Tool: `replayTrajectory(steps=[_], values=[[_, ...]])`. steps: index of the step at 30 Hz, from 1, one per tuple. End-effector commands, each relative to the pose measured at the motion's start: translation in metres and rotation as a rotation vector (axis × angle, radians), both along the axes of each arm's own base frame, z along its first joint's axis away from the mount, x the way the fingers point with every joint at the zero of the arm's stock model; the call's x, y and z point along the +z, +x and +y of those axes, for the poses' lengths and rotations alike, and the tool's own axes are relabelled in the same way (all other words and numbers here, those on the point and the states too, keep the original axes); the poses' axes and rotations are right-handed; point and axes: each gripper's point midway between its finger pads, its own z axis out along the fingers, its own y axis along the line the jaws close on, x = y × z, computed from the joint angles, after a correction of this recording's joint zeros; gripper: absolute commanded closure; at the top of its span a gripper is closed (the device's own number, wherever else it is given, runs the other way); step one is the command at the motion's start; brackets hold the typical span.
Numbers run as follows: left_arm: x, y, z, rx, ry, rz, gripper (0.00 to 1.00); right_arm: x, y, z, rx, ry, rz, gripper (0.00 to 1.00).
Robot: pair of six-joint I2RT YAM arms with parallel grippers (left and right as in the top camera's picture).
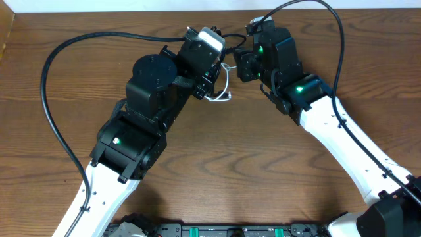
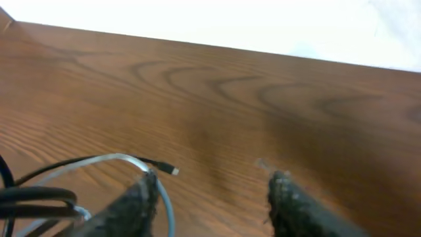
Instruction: Untangle cables
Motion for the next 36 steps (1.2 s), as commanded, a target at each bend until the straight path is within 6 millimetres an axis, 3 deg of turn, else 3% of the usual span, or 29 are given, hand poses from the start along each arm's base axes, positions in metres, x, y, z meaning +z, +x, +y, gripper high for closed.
replayTrajectory(steps=[1,5,13,19,21,23,26,29,30,32,36], values=[[0.026,-0.007,0.003,-0.003,-0.038,-0.051,0.92,0.004,0.001,0.002,0.002,0.004,-0.007,0.48],[0.026,-0.007,0.003,-0.003,-0.038,-0.051,0.93,0.004,0.001,0.003,0.003,0.004,-0.007,0.31],[0.026,-0.008,0.003,-0.003,-0.038,-0.051,0.93,-0.004,0.0,0.007,0.016,0.009,0.018,0.34],[0.026,-0.008,0.003,-0.003,-0.038,-0.051,0.92,-0.03,0.0,0.011,0.035,-0.01,0.085,0.34],[0.026,-0.007,0.003,-0.003,-0.037,-0.051,0.93,-0.032,0.0,0.011,0.034,-0.011,0.089,0.44],[0.026,-0.007,0.003,-0.003,-0.037,-0.051,0.93,-0.032,0.0,0.011,0.034,-0.011,0.089,0.61],[0.026,-0.007,0.003,-0.003,-0.037,-0.052,0.93,-0.032,-0.001,0.011,0.034,-0.013,0.093,0.99],[0.026,-0.007,0.003,-0.003,-0.037,-0.052,0.92,-0.034,-0.001,0.01,0.034,-0.015,0.098,0.98],[0.026,-0.007,0.003,-0.003,-0.037,-0.051,0.92,-0.035,-0.002,0.01,0.034,-0.018,0.104,0.55],[0.026,-0.007,0.003,-0.003,-0.037,-0.051,0.93,-0.038,-0.005,0.009,0.036,-0.025,0.118,0.34],[0.026,-0.006,0.005,0.011,-0.035,-0.052,0.93,-0.051,-0.017,0.008,0.06,-0.043,0.191,0.11]])
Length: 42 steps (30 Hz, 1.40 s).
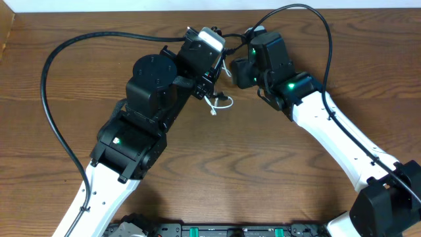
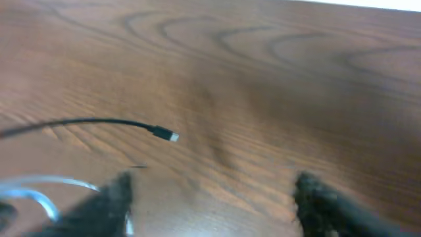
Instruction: Untangle cables
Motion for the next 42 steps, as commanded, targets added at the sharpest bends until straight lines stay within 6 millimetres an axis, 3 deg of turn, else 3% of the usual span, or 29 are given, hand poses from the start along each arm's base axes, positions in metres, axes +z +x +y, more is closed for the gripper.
replayTrajectory(steps=[1,4,7,10,12,13,14,15,17,20,23,25,29,32,34,37,38,42], values=[[0.025,-0.003,0.01,0.042,-0.028,-0.052,0.93,-0.005,-0.01,0.002,0.027,-0.011,0.046,0.01],[0.015,0.008,0.03,0.171,0.014,-0.036,0.93,-0.011,-0.016,-0.002,0.044,-0.047,0.072,0.01],[-0.001,0.016,0.039,0.24,0.063,0.004,0.93,-0.001,-0.016,-0.013,0.007,-0.074,0.042,0.01],[-0.032,0.023,0.036,0.242,0.131,0.087,0.93,0.04,-0.019,-0.028,-0.042,-0.076,-0.059,0.01],[-0.058,0.033,0.029,0.232,0.169,0.147,0.93,0.078,-0.027,-0.038,-0.044,-0.075,-0.157,0.01],[-0.07,0.037,0.019,0.196,0.176,0.178,0.93,0.1,-0.035,-0.043,-0.03,-0.074,-0.214,0.01],[-0.08,0.038,0.006,0.138,0.169,0.207,0.93,0.108,-0.038,-0.045,-0.023,-0.075,-0.237,0.01],[-0.091,0.035,-0.017,0.03,0.143,0.246,0.93,0.12,-0.044,-0.049,-0.016,-0.075,-0.267,0.01],[-0.097,0.016,-0.072,-0.249,0.052,0.295,0.92,0.126,-0.049,-0.058,-0.041,-0.091,-0.277,0.01],[-0.079,-0.01,-0.116,-0.46,-0.02,0.251,0.93,0.117,-0.052,-0.067,-0.069,-0.139,-0.245,0.01],[-0.045,-0.028,-0.127,-0.489,-0.044,0.147,0.93,0.103,-0.053,-0.075,-0.082,-0.18,-0.197,0.01],[-0.016,-0.014,-0.095,-0.274,-0.029,0.034,0.93,0.093,-0.052,-0.078,-0.089,-0.204,-0.166,0.01],[-0.019,0.018,-0.028,0.075,0.047,0.019,0.92,0.094,-0.051,-0.077,-0.089,-0.2,-0.171,0.0],[-0.048,0.042,0.016,0.232,0.128,0.098,0.93,0.099,-0.051,-0.078,-0.092,-0.19,-0.187,0.01],[-0.066,0.055,0.034,0.283,0.157,0.146,0.93,0.104,-0.053,-0.079,-0.093,-0.184,-0.198,0.01],[-0.112,0.086,0.063,0.384,0.176,0.258,0.93,0.111,-0.057,-0.083,-0.105,-0.183,-0.213,0.01],[-0.141,0.097,0.071,0.418,0.195,0.326,0.93,0.114,-0.059,-0.094,-0.144,-0.214,-0.222,0.01],[-0.169,0.103,0.063,0.402,0.196,0.394,0.93,0.114,-0.06,-0.101,-0.162,-0.251,-0.227,0.01]])
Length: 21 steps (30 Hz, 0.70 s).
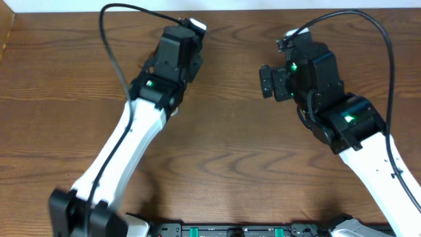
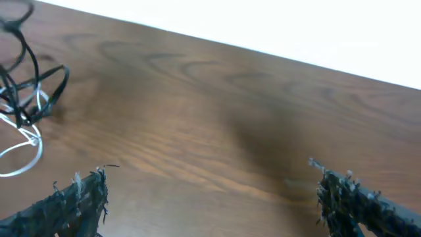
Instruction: Untangle cables
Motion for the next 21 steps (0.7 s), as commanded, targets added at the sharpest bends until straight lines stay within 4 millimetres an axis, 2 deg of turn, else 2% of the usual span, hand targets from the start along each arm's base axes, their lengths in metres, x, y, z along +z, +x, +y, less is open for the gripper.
replayTrajectory(steps=[1,2,3,5,7,9,11,12,14,17,18,20,21], values=[[-0.004,0.004,-0.011,0.0,-0.047,0.006,0.93,0.005,-0.001,-0.007,-0.014,-0.036,-0.021,0.01],[-0.002,0.005,-0.015,-0.009,-0.055,0.002,0.92,0.004,-0.001,-0.005,-0.005,-0.032,-0.015,0.01],[-0.001,0.006,-0.017,-0.015,-0.06,-0.005,0.86,0.002,-0.001,-0.003,0.003,-0.029,-0.009,0.01],[0.002,0.007,-0.022,-0.03,-0.074,-0.015,0.69,-0.003,0.0,0.001,0.017,-0.026,0.007,0.01],[0.004,0.004,-0.03,-0.067,-0.101,-0.014,0.68,-0.009,0.002,0.003,0.021,-0.031,0.023,0.01],[0.014,-0.005,-0.053,-0.166,-0.168,-0.013,0.91,-0.013,0.003,0.004,0.021,-0.036,0.034,0.01],[0.035,-0.016,-0.077,-0.267,-0.238,-0.046,0.92,-0.015,0.004,0.004,0.021,-0.039,0.038,0.01],[0.053,-0.023,-0.088,-0.31,-0.267,-0.089,0.92,-0.015,0.004,0.004,0.021,-0.039,0.039,0.01],[0.083,-0.033,-0.096,-0.346,-0.295,-0.165,0.93,-0.016,0.003,0.004,0.021,-0.041,0.043,0.01],[0.125,-0.051,-0.097,-0.375,-0.332,-0.269,0.92,-0.02,0.0,0.004,0.032,-0.043,0.064,0.01],[0.135,-0.056,-0.093,-0.375,-0.338,-0.292,0.88,-0.024,-0.002,0.008,0.052,-0.034,0.081,0.01],[0.154,-0.062,-0.075,-0.322,-0.325,-0.345,0.74,-0.036,-0.007,0.022,0.116,-0.002,0.136,0.01],[0.158,-0.062,-0.062,-0.271,-0.307,-0.363,0.73,-0.045,-0.008,0.028,0.143,0.01,0.167,0.01]])
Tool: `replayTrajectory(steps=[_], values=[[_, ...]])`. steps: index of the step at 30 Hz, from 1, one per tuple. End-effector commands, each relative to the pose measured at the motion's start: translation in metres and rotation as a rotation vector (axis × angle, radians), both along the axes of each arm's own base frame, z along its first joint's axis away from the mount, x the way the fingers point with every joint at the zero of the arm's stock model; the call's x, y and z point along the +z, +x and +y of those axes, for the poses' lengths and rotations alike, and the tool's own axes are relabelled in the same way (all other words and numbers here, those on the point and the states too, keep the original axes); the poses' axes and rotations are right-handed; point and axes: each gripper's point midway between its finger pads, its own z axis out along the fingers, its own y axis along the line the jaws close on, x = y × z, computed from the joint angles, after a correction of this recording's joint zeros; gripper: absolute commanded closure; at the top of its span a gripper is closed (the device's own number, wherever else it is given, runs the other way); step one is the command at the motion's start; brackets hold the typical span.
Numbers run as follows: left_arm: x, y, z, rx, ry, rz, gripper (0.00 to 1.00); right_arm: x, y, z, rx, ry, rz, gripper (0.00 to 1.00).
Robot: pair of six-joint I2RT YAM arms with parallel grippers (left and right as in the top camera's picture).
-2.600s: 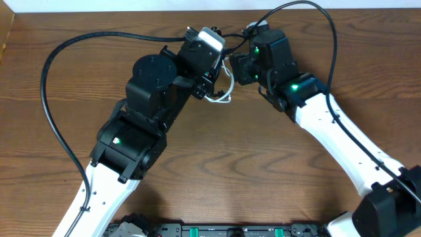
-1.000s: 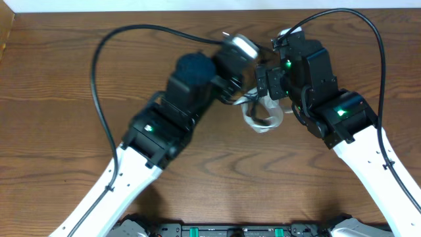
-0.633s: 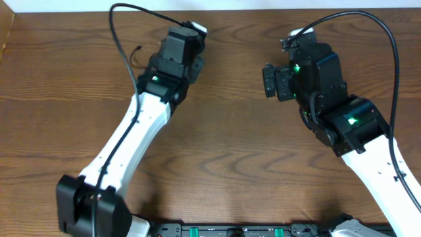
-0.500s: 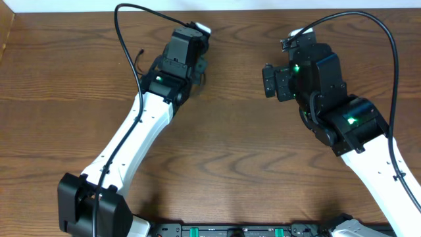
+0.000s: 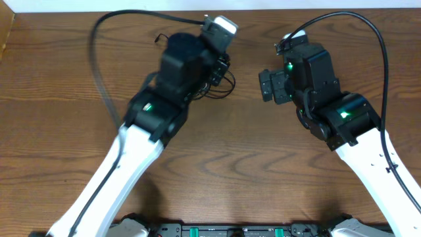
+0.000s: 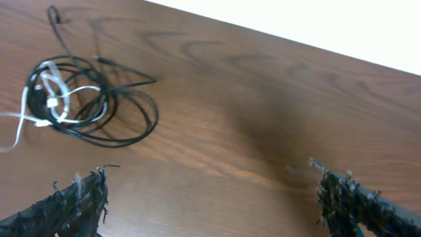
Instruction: Untangle cables
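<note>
The cable tangle (image 6: pixel 79 99) is a loose coil of thin black cable with a white cable wound through it, lying flat on the wood. One black end (image 6: pixel 56 20) trails toward the back. In the overhead view the black loops (image 5: pixel 222 84) stick out beside my left gripper (image 5: pixel 212 71), which is over the tangle with its fingers hidden under the wrist and blurred. My right gripper (image 6: pixel 214 197) is wide open with nothing in it, right of the tangle and apart from it; it shows in the overhead view as the right gripper (image 5: pixel 266 85).
The brown wooden table (image 6: pixel 276 112) ends at a white wall along its back edge (image 6: pixel 283 39). Thick black supply cables (image 5: pixel 99 52) arch over both arms. Bare wood lies between the tangle and my right gripper.
The left arm has swung right, from the back left to over the tangle. The tangle now lies farther right, fully inside the right wrist view. The right gripper has stayed put, wide open.
Both grippers were close together at the tangle at the back middle, the right one open beside the white cable. Then the right gripper was opened wider near a black plug end. Later the arms stood apart, the right one empty. Now the tangle lies between them.
</note>
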Motion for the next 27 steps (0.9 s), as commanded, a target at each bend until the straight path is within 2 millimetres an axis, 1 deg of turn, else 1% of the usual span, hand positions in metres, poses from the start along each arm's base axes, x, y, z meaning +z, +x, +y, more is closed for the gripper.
replayTrajectory(steps=[1,2,3,4,5,6,7,8,9,11,13,16,19,21,27], values=[[0.031,-0.004,0.039,0.14,0.0,-0.07,0.7,-0.029,-0.006,0.025,0.113,0.04,0.108,0.01],[0.03,-0.002,0.053,0.197,0.019,-0.065,0.62,-0.044,-0.006,0.031,0.131,0.041,0.148,0.01],[0.025,-0.001,0.068,0.257,0.043,-0.049,0.52,-0.059,-0.005,0.034,0.14,0.036,0.186,0.01],[0.019,0.0,0.08,0.298,0.066,-0.028,0.48,-0.077,-0.004,0.037,0.147,0.027,0.229,0.01],[0.013,0.001,0.088,0.321,0.083,-0.008,0.43,-0.086,-0.004,0.038,0.149,0.018,0.25,0.01],[0.007,0.002,0.099,0.344,0.099,0.018,0.39,-0.106,-0.001,0.043,0.186,-0.017,0.292,0.01],[0.004,0.002,0.105,0.359,0.105,0.029,0.39,-0.114,0.0,0.046,0.218,-0.036,0.304,0.01],[0.001,0.005,0.119,0.396,0.102,0.045,0.39,-0.128,0.002,0.052,0.279,-0.08,0.317,0.01],[0.001,0.007,0.13,0.431,0.081,0.053,0.39,-0.137,0.005,0.056,0.313,-0.109,0.319,0.01],[-0.001,0.011,0.161,0.531,0.0,0.078,0.39,-0.156,0.012,0.066,0.395,-0.172,0.313,0.01],[-0.008,0.01,0.18,0.56,-0.055,0.127,0.39,-0.166,0.02,0.075,0.443,-0.204,0.286,0.01],[-0.024,0.005,0.189,0.533,-0.114,0.219,0.39,-0.176,0.038,0.09,0.473,-0.209,0.226,0.01],[-0.036,-0.002,0.198,0.558,-0.108,0.279,0.39,-0.186,0.049,0.1,0.481,-0.195,0.196,0.01],[-0.044,-0.006,0.199,0.561,-0.096,0.314,0.39,-0.199,0.054,0.108,0.496,-0.181,0.2,0.01],[-0.053,-0.012,0.195,0.55,-0.096,0.359,0.39,-0.226,0.059,0.119,0.524,-0.16,0.239,0.01]])
